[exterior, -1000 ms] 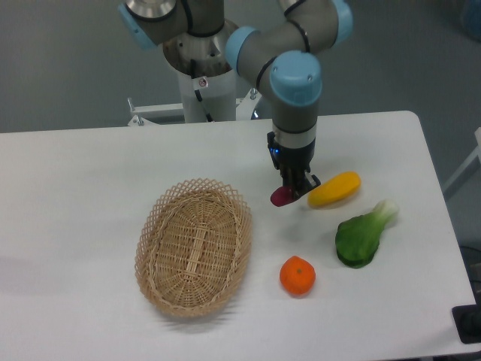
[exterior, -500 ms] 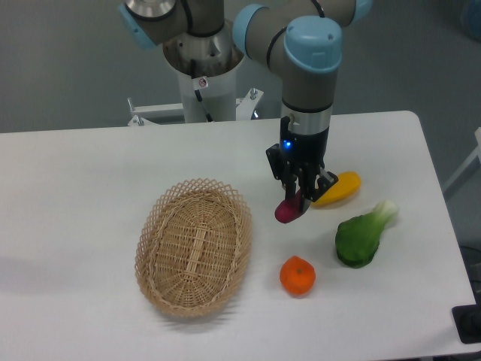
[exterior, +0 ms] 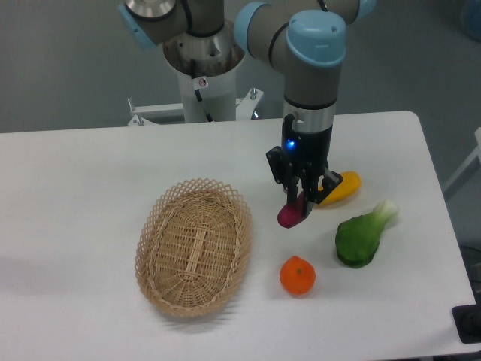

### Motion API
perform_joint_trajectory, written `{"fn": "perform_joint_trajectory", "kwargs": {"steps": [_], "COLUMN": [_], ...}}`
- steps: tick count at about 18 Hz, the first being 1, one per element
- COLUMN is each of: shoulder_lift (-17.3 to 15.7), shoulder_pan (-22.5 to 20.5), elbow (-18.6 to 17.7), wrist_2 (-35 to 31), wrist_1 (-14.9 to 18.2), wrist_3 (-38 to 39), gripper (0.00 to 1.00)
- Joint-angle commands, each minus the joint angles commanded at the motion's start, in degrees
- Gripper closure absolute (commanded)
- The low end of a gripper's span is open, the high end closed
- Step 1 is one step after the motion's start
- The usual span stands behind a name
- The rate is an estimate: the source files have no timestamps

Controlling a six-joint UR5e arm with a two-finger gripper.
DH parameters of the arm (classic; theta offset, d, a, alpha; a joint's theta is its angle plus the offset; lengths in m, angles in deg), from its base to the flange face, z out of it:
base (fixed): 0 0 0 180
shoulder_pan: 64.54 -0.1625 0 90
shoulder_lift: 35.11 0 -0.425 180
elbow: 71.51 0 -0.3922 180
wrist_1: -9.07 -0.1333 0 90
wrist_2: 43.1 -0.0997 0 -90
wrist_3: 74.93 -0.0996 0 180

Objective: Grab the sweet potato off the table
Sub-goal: 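Lift the sweet potato up off the table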

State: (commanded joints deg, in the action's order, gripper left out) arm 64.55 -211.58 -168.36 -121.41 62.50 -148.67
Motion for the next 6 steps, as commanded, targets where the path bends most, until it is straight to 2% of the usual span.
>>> {"fn": "perform_joint_trajectory", "kwargs": {"steps": [6], "shoulder_lift": [-0.09], "shoulder_pan": [0.0], "elbow": [-0.09], "wrist_2": [0.0], "wrist_1": [0.0], "wrist_3": [0.0], "gripper": [0.83]}}
